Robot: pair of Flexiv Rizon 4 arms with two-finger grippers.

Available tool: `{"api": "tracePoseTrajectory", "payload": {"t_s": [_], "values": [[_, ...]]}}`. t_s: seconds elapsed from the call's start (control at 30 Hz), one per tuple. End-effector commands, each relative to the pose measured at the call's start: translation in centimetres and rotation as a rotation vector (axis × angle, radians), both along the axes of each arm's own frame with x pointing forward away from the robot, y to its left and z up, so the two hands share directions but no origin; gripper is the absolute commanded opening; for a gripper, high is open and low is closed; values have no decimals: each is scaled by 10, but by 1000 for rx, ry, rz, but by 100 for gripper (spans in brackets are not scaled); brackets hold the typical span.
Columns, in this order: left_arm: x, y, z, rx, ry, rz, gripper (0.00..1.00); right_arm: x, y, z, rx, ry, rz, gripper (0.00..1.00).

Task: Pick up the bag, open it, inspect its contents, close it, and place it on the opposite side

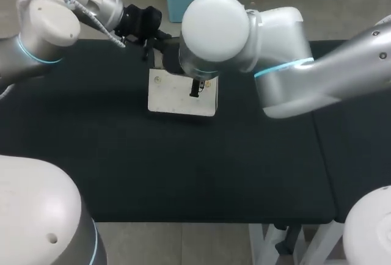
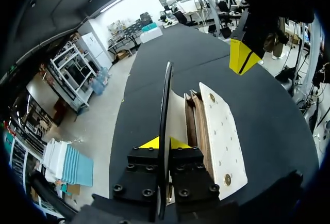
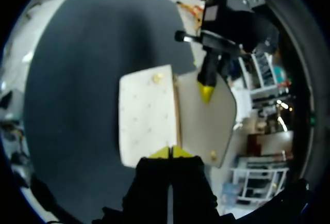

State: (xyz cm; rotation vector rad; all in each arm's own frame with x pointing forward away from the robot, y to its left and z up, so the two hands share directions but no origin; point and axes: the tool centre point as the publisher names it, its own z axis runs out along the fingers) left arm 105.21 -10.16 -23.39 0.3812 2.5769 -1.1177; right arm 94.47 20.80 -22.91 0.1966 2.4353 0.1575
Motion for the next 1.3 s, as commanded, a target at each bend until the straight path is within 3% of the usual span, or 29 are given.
{"api": "tracePoseTrajectory", "payload": {"t_s": [0.03,0.17,0.5,1.3], "values": [[5,6,6,-12,63,-23,0,11,1,-5,-3,32,16,0],[5,8,7,-15,105,-20,0,18,2,-9,-15,70,38,0],[-7,6,9,-2,112,-20,0,29,2,-9,-22,79,41,0],[-27,11,5,-5,158,36,0,51,0,-51,-74,111,33,0]]}}
